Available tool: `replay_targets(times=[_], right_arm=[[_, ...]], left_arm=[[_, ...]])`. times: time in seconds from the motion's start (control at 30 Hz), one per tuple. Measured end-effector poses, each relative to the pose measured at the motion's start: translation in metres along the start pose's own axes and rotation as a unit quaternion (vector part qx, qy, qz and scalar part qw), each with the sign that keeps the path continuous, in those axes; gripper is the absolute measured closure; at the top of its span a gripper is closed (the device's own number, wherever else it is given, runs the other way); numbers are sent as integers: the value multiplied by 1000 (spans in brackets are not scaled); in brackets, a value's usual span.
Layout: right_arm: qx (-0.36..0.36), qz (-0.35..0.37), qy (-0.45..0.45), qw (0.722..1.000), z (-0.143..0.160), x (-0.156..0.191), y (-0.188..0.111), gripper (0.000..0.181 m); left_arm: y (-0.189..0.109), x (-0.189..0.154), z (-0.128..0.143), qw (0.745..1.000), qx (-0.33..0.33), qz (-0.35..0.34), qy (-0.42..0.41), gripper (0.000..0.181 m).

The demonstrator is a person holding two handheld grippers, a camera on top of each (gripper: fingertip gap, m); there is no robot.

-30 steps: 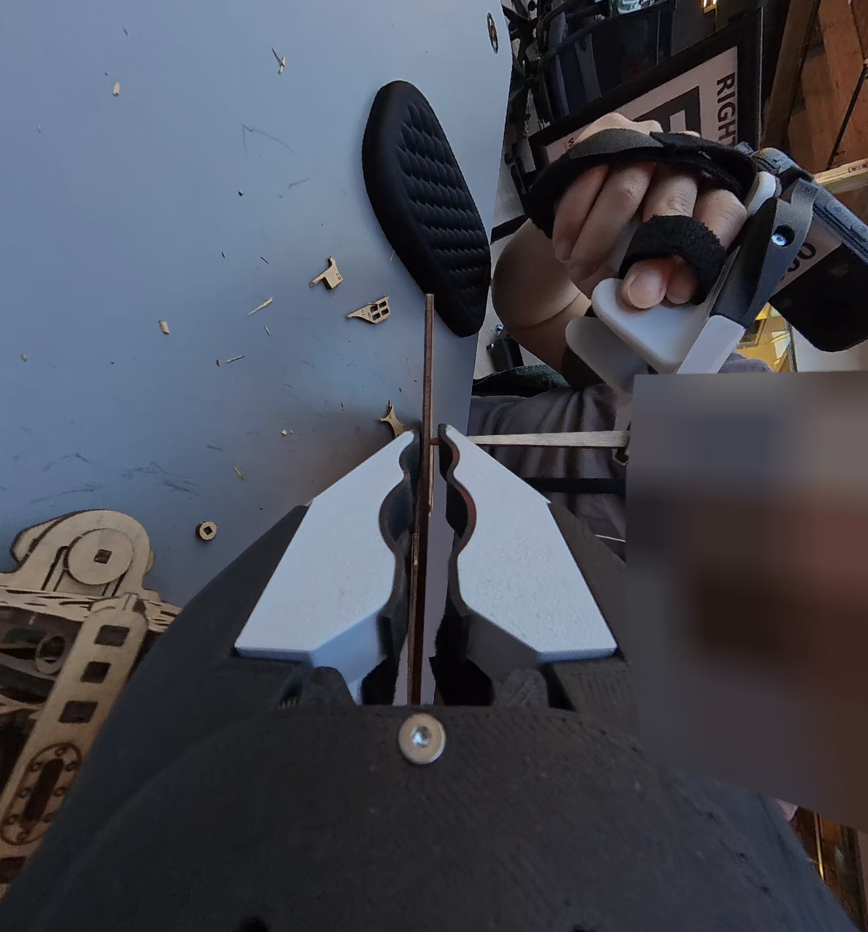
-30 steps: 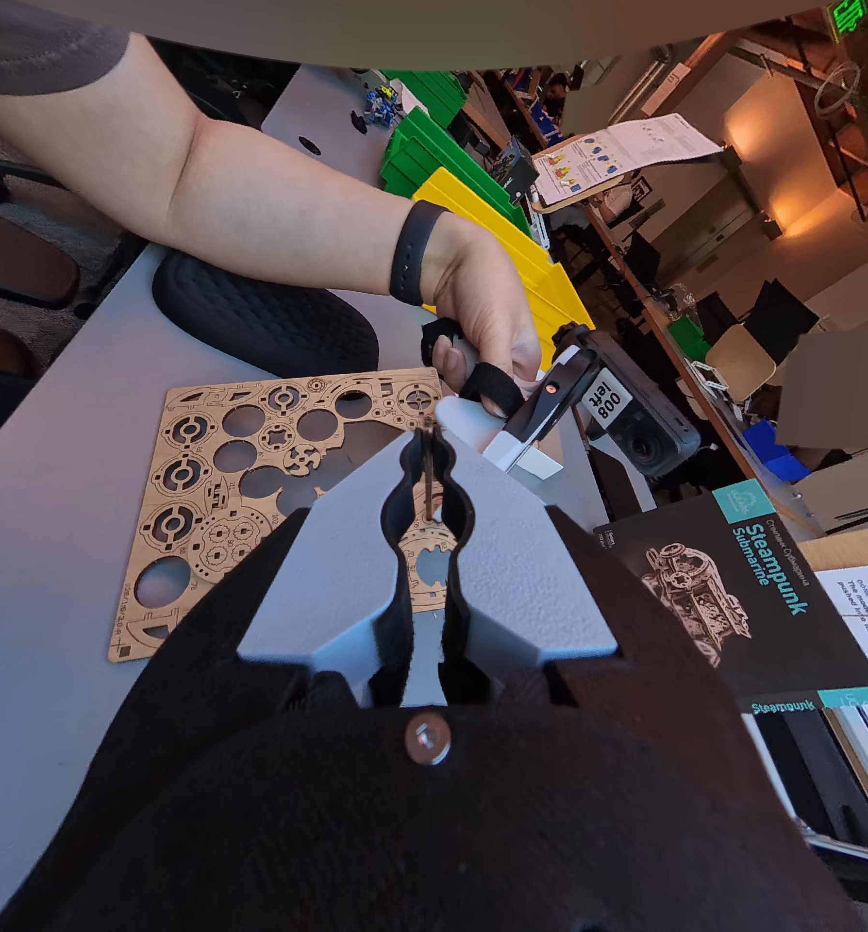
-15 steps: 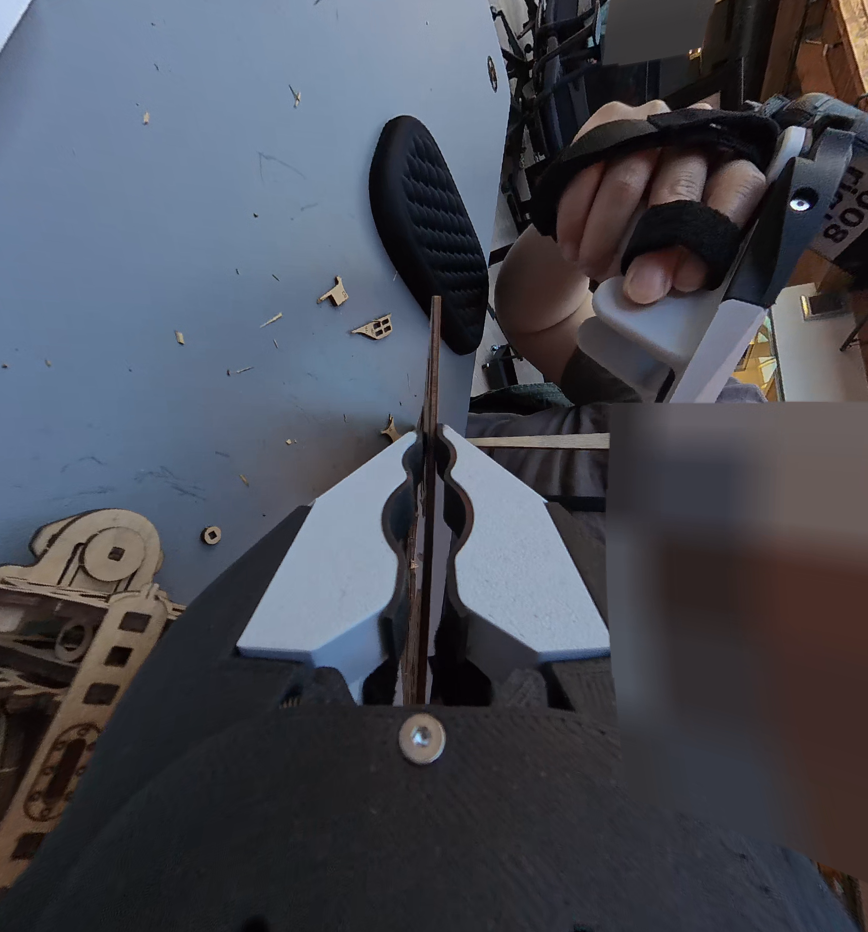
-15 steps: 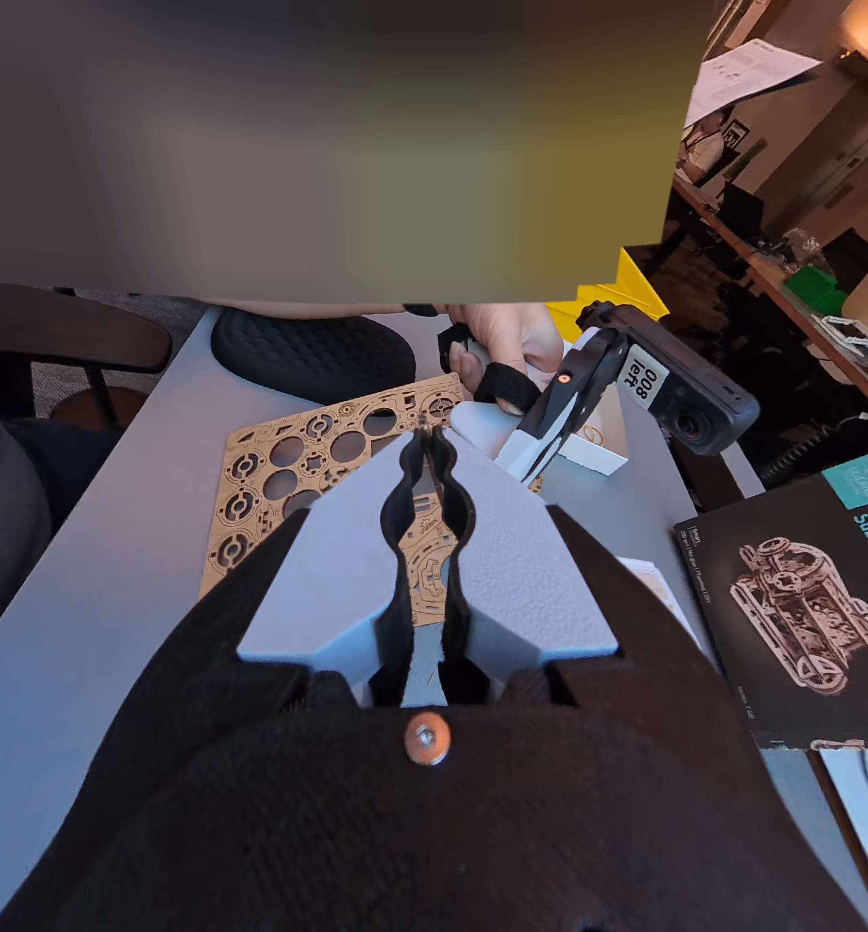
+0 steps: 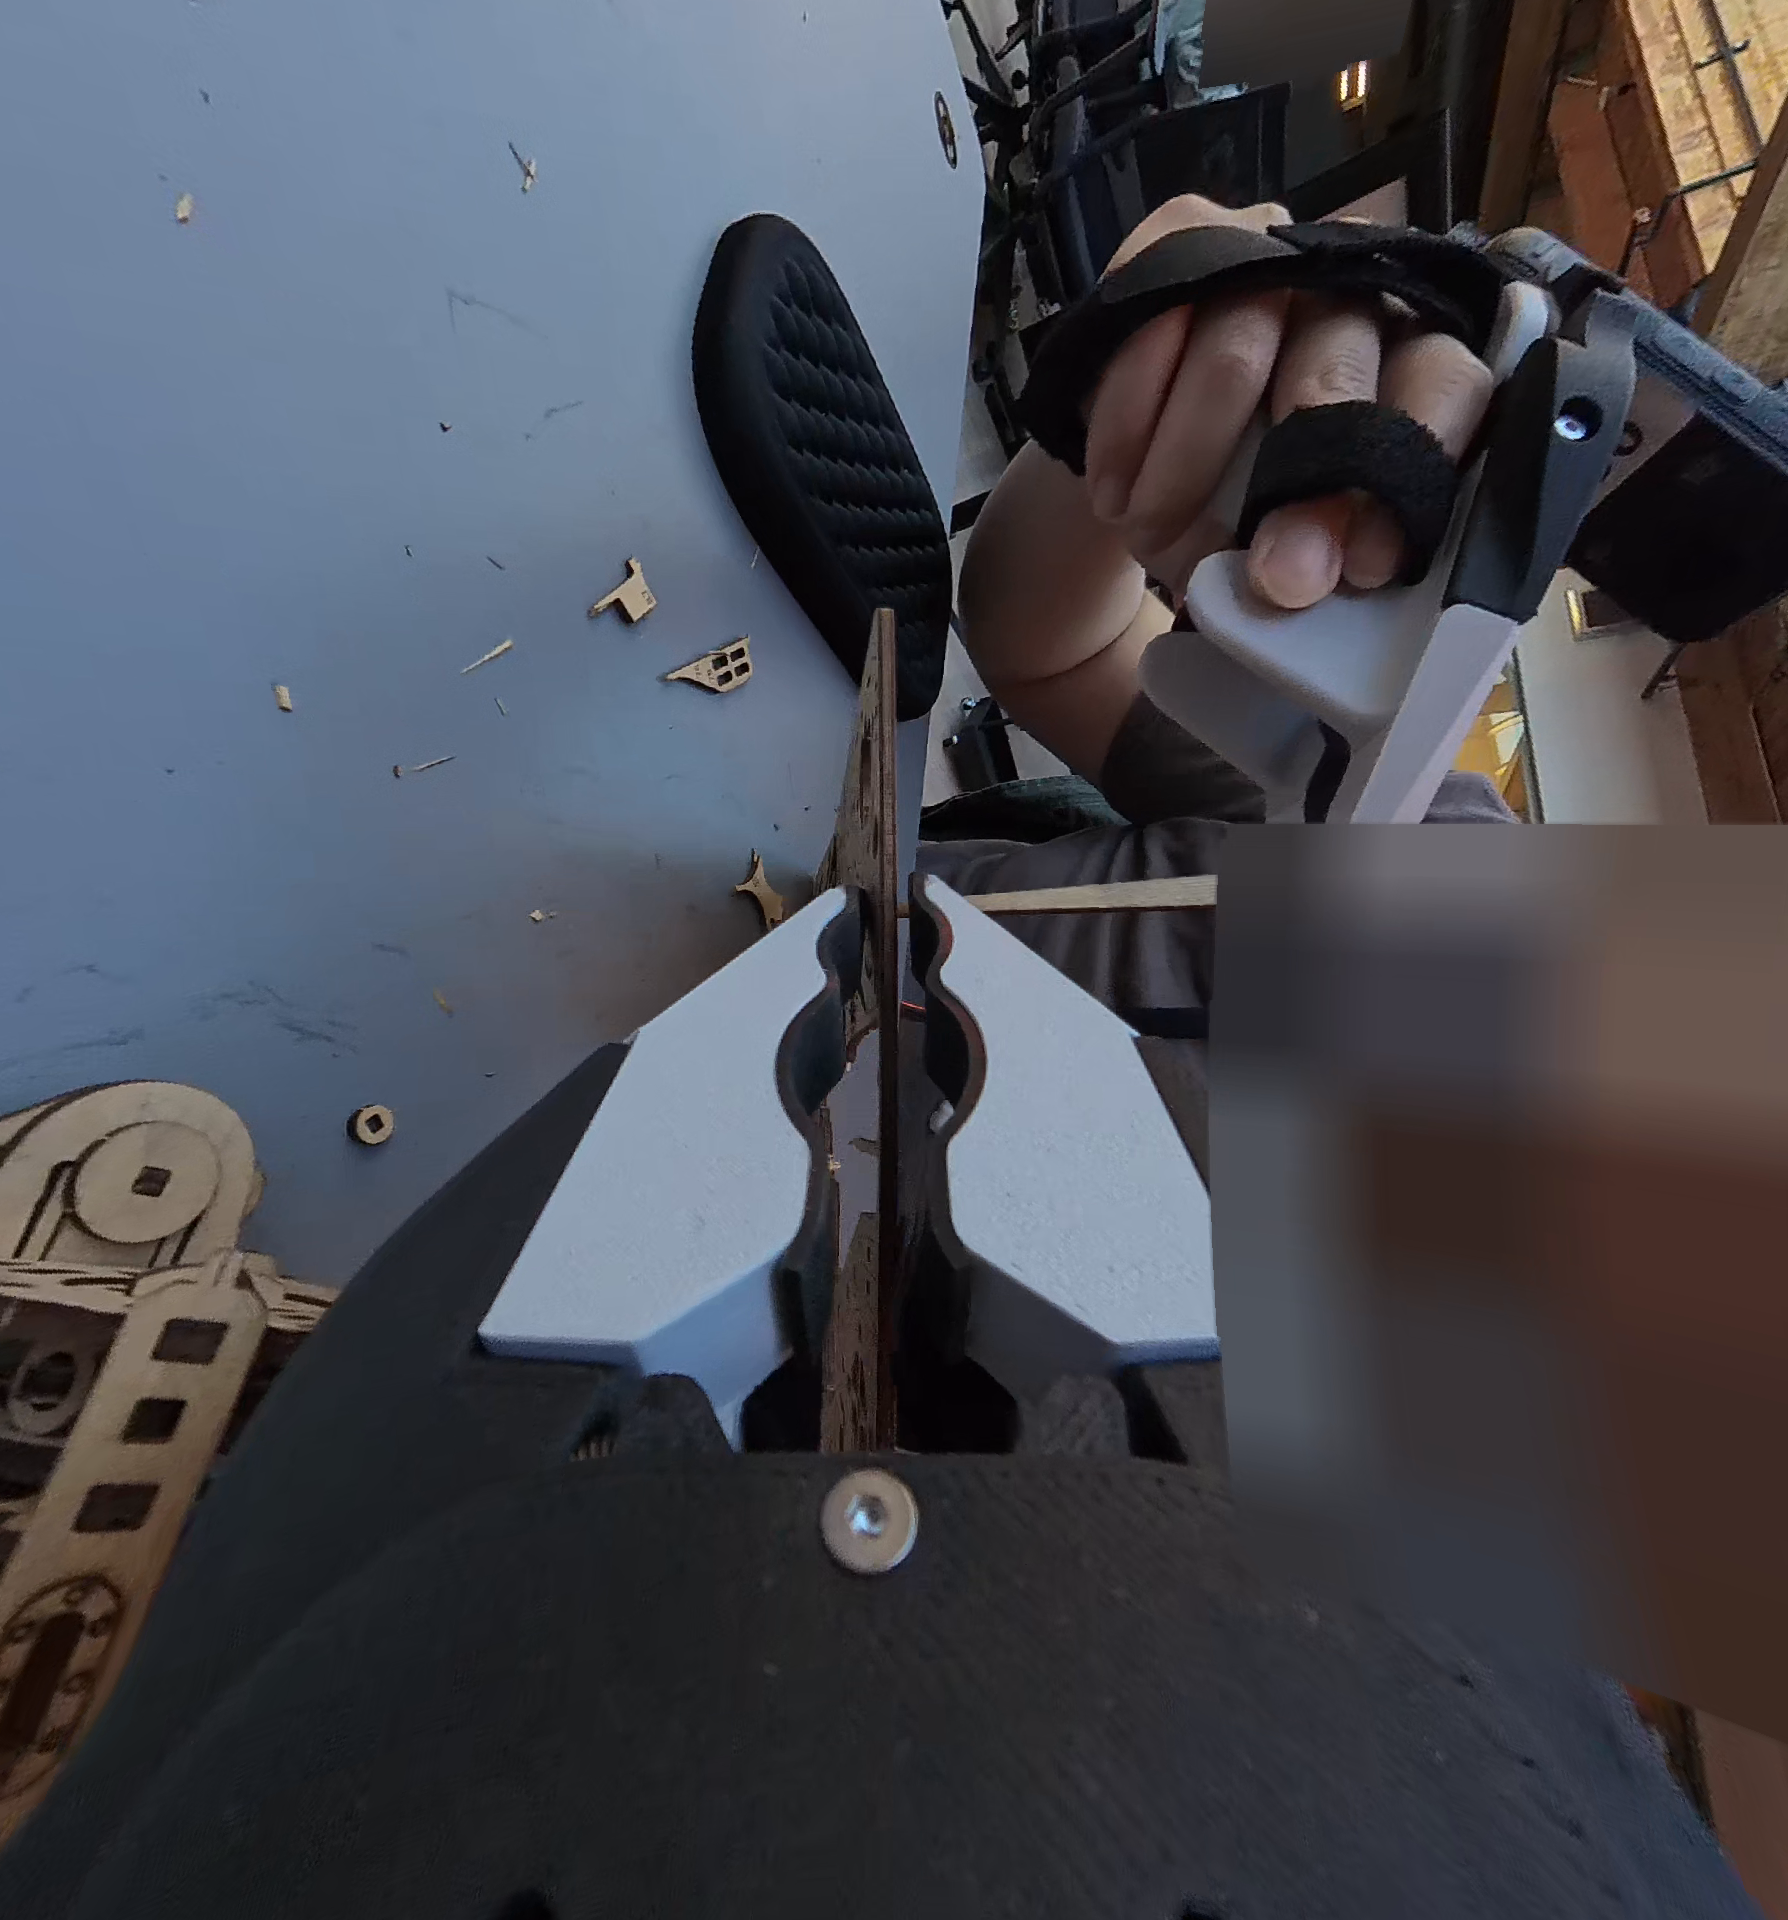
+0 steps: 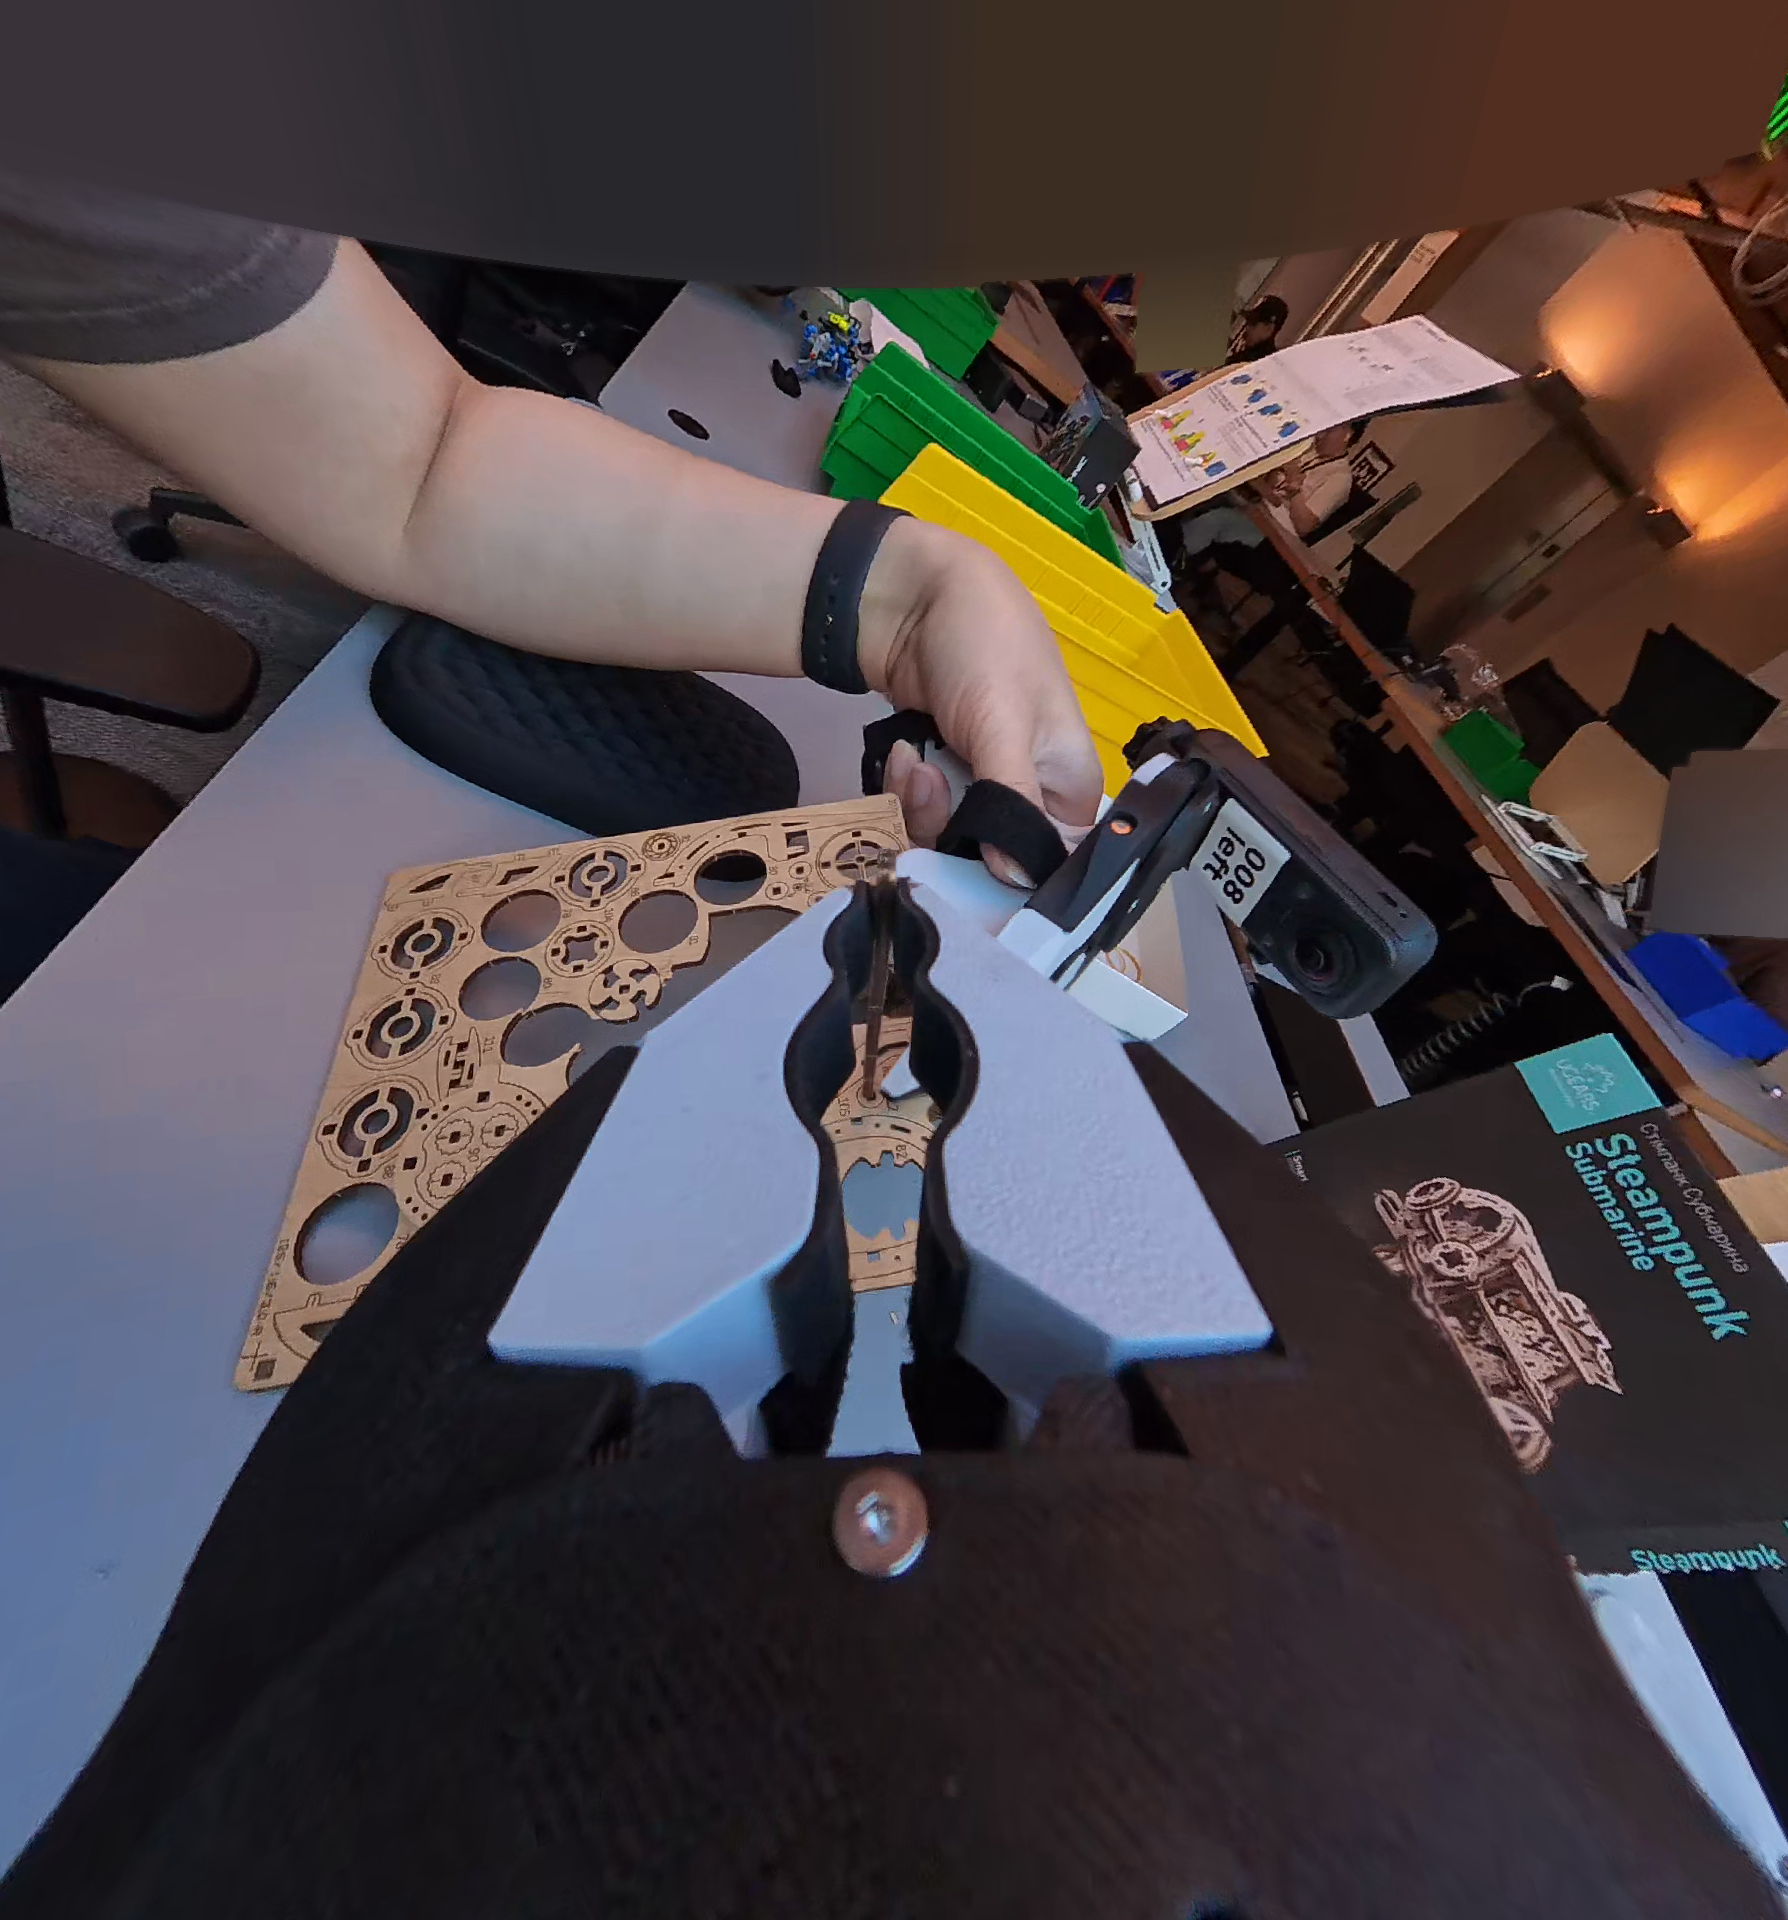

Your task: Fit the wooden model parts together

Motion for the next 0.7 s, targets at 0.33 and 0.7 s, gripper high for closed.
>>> replay_targets(times=[0.33, 0.7], right_arm=[[-18, 9, 0, 1000, -1, 5, -2, 180], [7, 25, 6, 1000, -2, 5, 2, 180]], left_arm=[[2, -3, 0, 1000, 2, 16, 3, 172], [3, -1, 1, 1000, 9, -1, 1, 171]])
Point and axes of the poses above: each gripper's, where its closed fingertips meet, y out along the fingers, z out of its underside, x = y × z across the jaws, the point moved 9 cm from there along -y, back along the fingers, and after that the axes turned 3 degrees about y, right-handed, at the moved point
